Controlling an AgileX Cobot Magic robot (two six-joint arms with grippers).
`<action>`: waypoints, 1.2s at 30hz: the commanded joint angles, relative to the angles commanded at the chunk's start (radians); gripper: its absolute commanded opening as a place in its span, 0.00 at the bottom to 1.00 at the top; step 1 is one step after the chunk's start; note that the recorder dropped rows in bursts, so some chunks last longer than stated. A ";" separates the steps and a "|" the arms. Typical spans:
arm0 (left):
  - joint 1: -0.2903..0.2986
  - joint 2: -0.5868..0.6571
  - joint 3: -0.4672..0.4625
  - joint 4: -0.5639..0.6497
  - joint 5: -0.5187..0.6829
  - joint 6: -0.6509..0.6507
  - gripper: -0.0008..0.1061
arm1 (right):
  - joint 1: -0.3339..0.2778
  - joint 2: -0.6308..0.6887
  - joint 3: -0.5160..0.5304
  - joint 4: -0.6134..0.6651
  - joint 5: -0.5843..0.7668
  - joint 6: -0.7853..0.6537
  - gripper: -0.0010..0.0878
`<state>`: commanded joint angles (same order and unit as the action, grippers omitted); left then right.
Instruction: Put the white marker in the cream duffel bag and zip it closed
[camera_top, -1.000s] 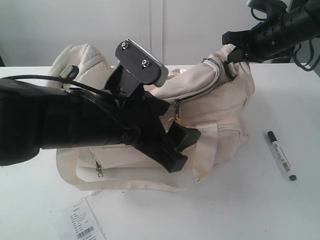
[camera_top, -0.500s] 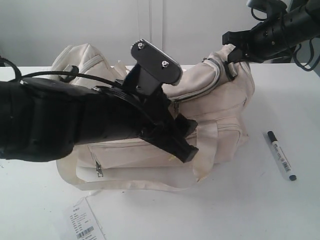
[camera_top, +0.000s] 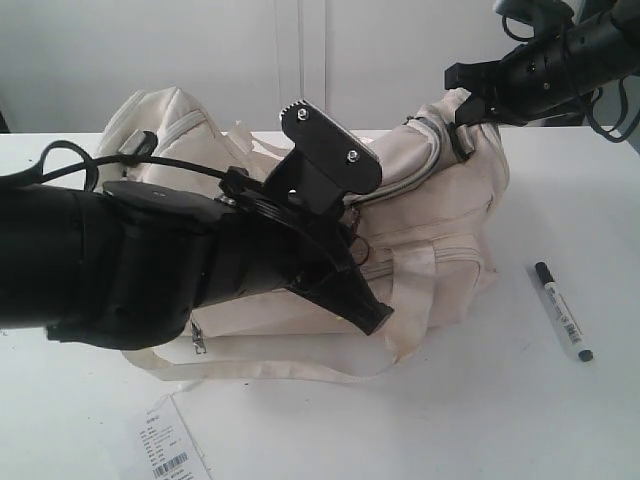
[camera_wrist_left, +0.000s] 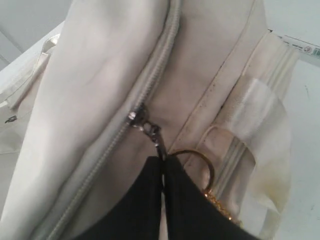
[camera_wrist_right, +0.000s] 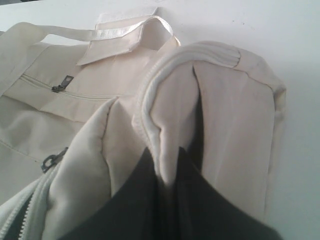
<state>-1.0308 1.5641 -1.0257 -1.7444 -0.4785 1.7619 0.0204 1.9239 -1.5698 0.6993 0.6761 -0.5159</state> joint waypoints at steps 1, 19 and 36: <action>0.000 -0.009 0.000 0.000 0.010 0.002 0.01 | 0.000 0.000 0.000 0.000 0.000 0.000 0.01; 0.000 -0.097 0.004 0.000 0.028 -0.086 0.17 | 0.000 0.000 0.000 0.000 0.000 0.000 0.01; 0.249 -0.097 0.072 0.000 0.593 -0.480 0.62 | 0.000 0.000 0.000 0.000 0.000 0.000 0.01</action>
<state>-0.7814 1.4666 -0.9538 -1.7444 0.1141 1.2817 0.0204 1.9239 -1.5698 0.6993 0.6761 -0.5159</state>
